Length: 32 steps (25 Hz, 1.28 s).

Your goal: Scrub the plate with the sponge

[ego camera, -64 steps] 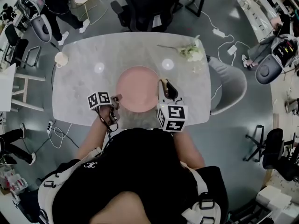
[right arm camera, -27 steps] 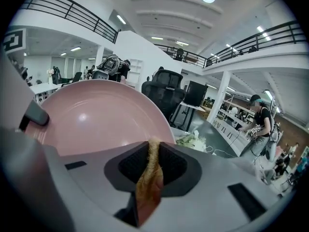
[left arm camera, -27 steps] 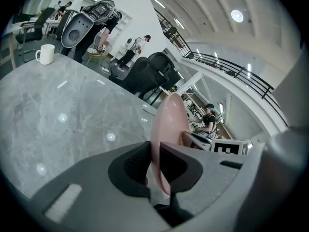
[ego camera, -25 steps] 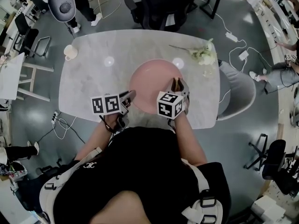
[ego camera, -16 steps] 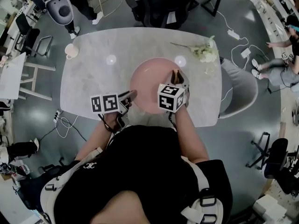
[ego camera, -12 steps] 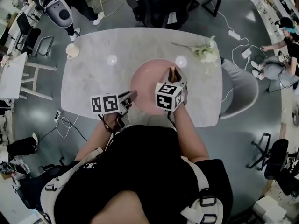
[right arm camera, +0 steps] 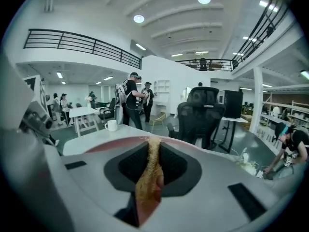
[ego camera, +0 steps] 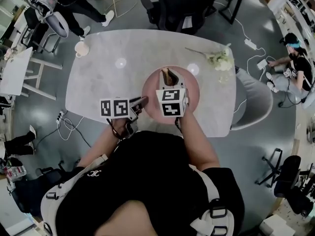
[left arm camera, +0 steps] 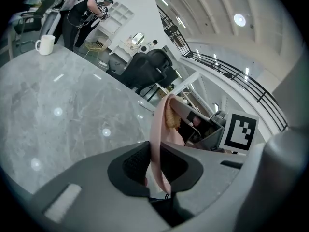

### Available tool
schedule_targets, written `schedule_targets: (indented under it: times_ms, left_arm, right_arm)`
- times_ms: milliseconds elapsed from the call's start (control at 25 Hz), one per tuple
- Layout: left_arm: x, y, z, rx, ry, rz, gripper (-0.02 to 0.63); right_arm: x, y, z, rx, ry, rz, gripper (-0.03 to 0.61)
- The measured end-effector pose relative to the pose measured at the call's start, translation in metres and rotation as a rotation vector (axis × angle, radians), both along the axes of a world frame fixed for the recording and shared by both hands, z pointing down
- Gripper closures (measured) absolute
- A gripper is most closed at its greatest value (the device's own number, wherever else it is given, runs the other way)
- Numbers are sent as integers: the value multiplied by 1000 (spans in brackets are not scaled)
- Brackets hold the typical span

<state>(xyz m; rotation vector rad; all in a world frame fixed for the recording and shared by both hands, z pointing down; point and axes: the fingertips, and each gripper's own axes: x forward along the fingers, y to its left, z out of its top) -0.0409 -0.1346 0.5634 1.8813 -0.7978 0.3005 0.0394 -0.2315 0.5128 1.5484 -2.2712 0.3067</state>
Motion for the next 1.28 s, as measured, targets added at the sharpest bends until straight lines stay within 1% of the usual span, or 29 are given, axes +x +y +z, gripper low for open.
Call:
schedule_targets:
  times_ms: [80, 240, 440, 560, 680, 840, 1000, 1080, 1280]
  left_arm:
    - [-3, 1, 0, 4, -5, -6, 565]
    - [-11, 1, 0, 13, -23, -19, 565]
    - [-19, 1, 2, 14, -42, -35, 565]
    - [-20, 4, 4, 7, -44, -41, 565]
    - [-19, 4, 4, 4, -37, -43, 565]
    - [-20, 4, 5, 6, -44, -38, 563]
    - [-20, 5, 7, 10, -55, -34, 561]
    - [-20, 4, 6, 15, -61, -31, 560]
    - [-24, 1, 4, 27, -69, -39, 555]
  right_arm:
    - [-18, 7, 0, 2, -1, -76, 513]
    - [-54, 21, 7, 16, 32, -224, 514]
    - [-79, 40, 20, -63, 24, -367, 514]
    - [-84, 45, 27, -97, 47, -405, 512]
    - [-82, 43, 28, -89, 72, -379, 512]
    - [-77, 39, 33, -108, 49, -343, 512]
    - [-63, 33, 38, -114, 50, -294, 512]
    - [-49, 26, 40, -121, 43, -239, 512]
    - [3, 8, 50, -171, 26, -7, 512]
